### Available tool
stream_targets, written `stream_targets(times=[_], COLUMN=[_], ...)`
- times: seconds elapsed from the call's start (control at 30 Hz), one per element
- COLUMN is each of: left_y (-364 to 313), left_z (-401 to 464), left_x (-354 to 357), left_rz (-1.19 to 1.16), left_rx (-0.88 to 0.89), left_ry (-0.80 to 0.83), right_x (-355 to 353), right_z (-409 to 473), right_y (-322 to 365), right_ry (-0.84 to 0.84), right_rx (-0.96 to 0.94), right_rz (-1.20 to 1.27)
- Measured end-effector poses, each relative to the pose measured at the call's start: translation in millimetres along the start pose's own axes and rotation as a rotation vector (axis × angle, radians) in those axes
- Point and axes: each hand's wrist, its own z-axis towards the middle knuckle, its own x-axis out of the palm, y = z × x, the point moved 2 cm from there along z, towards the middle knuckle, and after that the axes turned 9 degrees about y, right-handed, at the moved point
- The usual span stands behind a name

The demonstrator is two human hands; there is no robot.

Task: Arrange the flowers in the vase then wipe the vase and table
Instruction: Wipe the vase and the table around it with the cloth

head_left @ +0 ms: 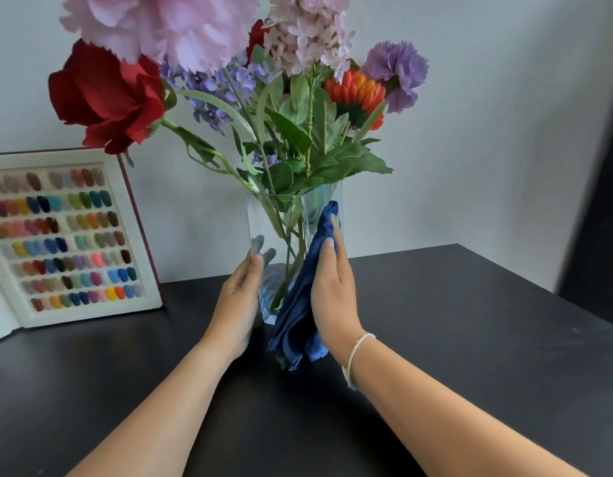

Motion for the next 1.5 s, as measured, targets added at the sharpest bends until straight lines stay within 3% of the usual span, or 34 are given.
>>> stream_targets(times=[0.2, 0.7, 1.27, 1.5], left_y=[-2, 1, 2, 0], left_z=[-1, 1, 2, 3], left_x=[1, -1, 2, -6], left_rz=[0.062, 0.028, 0.047, 0.044], left_rx=[-0.004, -0.010, 0.008, 0.030], left_ry=[-0.002, -0.028, -0.022, -0.010], right_x=[-9, -33, -36, -43], right_z=[1, 39, -3, -35], right_y=[-19, -34, -27, 14], right_ry=[-0.120, -0.129, 0.138, 0.404], right_rx=[0.298, 0.442, 0.477, 0.456], right_rz=[0.066, 0.037, -0.212, -0.508])
